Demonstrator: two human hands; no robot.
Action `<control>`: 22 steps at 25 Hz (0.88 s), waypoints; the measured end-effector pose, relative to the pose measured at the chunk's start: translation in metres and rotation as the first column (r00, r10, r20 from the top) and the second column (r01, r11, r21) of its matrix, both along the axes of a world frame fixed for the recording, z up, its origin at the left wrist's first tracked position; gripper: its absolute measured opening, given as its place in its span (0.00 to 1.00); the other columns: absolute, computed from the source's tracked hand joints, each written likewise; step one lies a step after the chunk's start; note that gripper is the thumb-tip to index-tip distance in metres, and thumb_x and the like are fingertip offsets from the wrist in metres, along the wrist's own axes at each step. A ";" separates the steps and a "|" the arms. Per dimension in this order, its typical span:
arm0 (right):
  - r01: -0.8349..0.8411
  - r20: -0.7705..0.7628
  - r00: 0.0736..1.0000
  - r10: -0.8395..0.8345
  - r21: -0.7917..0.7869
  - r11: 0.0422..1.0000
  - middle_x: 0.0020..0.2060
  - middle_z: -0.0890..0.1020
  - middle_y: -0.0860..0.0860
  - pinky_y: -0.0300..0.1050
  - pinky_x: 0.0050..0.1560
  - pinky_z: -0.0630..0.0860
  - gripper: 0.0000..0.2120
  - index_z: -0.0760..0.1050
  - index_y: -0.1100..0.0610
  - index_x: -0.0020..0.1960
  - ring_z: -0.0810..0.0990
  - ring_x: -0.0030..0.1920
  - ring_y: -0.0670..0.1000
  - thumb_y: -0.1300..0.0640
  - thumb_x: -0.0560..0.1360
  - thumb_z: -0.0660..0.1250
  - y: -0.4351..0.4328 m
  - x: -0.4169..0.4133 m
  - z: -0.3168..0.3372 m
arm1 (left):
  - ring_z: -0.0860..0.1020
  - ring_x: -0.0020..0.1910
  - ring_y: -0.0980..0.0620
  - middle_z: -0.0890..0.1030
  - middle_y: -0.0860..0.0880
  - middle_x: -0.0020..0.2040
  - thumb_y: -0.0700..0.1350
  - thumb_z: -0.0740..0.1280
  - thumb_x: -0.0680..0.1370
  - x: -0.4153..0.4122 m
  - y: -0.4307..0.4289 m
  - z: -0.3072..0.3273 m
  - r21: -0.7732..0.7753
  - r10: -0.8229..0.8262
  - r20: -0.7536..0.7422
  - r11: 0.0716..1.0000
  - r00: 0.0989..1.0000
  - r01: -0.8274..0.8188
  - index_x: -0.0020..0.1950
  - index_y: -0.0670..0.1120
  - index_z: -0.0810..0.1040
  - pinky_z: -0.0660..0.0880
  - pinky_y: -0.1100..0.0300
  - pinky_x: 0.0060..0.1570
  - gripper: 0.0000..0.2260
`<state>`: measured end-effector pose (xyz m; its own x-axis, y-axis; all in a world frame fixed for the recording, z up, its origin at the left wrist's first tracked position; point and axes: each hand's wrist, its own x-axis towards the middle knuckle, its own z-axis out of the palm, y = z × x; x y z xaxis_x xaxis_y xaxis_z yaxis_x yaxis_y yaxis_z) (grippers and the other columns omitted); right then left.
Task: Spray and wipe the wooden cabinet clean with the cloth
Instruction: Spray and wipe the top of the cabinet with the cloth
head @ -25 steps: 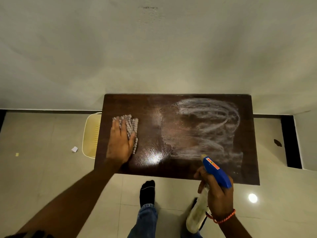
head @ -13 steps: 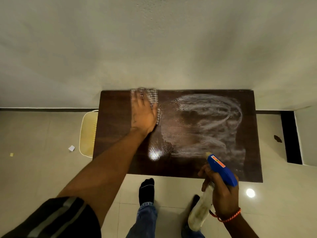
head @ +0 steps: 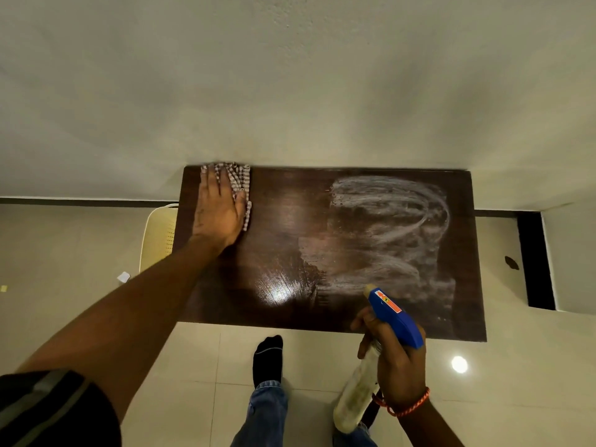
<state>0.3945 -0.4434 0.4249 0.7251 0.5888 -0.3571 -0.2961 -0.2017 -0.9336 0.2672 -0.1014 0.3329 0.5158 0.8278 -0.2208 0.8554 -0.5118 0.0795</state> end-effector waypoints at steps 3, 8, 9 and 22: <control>-0.006 0.020 1.000 0.005 0.011 1.000 0.33 0.82 0.59 0.46 0.23 0.74 0.17 0.84 0.47 0.44 0.77 0.26 0.59 0.64 0.75 0.61 -0.001 0.001 -0.001 | 0.47 0.82 0.35 0.50 0.33 0.82 0.55 0.42 0.85 0.027 -0.024 0.000 0.043 0.004 -0.006 0.999 1.000 -0.004 0.82 0.35 0.53 0.48 0.40 0.80 0.32; 0.012 0.022 1.000 -0.011 -0.029 1.000 0.32 0.82 0.58 0.44 0.23 0.74 0.10 0.81 0.57 0.40 0.76 0.27 0.62 0.61 0.74 0.61 -0.007 0.008 -0.003 | 0.45 0.83 0.40 0.48 0.38 0.83 0.53 0.45 0.86 0.110 -0.104 -0.005 0.002 -0.309 0.093 0.951 0.946 0.311 0.82 0.39 0.53 0.47 0.44 0.81 0.28; 0.014 0.021 1.000 -0.013 -0.029 0.999 0.32 0.82 0.57 0.44 0.23 0.74 0.10 0.81 0.57 0.40 0.76 0.27 0.62 0.61 0.74 0.61 -0.006 0.009 -0.002 | 0.45 0.83 0.40 0.48 0.38 0.83 0.53 0.45 0.86 0.114 -0.117 -0.005 -0.011 -0.343 0.094 0.938 0.935 0.345 0.82 0.39 0.53 0.48 0.44 0.81 0.28; 0.022 0.013 1.000 -0.022 0.014 1.000 0.33 0.81 0.59 0.46 0.23 0.74 0.10 0.82 0.58 0.48 0.77 0.28 0.60 0.62 0.75 0.61 -0.009 0.011 -0.004 | 0.47 0.83 0.41 0.51 0.37 0.83 0.53 0.42 0.85 0.070 -0.068 0.000 -0.037 -0.131 0.025 0.991 0.991 0.132 0.82 0.37 0.52 0.48 0.45 0.81 0.30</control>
<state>0.4056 -0.4525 0.4208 0.7427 0.5775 -0.3391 -0.2877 -0.1820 -0.9403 0.3376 -0.1692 0.3324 0.6245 0.7439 -0.2380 0.7789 -0.6156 0.1197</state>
